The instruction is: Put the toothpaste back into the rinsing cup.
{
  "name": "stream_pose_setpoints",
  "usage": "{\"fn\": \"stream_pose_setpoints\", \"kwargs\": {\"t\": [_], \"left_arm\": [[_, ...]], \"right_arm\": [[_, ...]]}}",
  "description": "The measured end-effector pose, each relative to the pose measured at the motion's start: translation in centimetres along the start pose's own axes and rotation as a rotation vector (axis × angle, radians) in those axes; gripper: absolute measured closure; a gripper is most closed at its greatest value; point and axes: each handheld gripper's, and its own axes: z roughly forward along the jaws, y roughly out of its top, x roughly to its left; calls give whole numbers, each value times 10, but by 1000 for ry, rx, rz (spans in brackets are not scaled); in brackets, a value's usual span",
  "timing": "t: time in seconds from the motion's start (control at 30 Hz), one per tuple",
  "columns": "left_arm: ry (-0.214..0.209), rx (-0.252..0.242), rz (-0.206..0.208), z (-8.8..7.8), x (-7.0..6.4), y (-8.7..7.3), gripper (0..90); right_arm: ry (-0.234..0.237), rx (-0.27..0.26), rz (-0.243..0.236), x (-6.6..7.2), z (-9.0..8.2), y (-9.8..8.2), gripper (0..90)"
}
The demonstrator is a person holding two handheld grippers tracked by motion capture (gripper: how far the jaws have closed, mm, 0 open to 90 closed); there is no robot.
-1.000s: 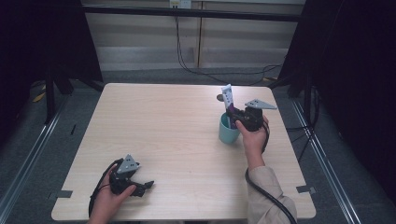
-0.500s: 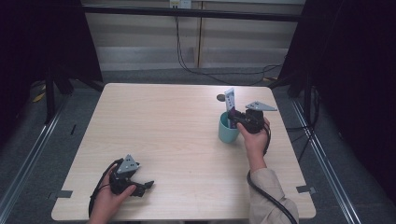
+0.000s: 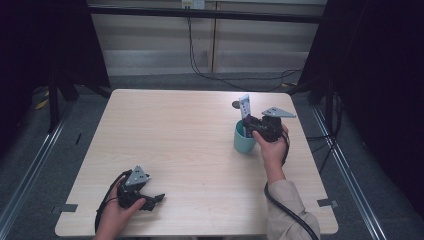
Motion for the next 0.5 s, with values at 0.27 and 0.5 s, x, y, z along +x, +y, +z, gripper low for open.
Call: {"fn": "stream_pose_setpoints", "kwargs": {"t": [0.27, 0.5], "left_arm": [[2, -1, 0, 0, 0, 0, 98], [2, 0, -1, 0, 0, 0, 98]], "right_arm": [[-12, 20, 7, 1, -1, 3, 486], [-30, 31, 4, 3, -3, 5, 401]]}}
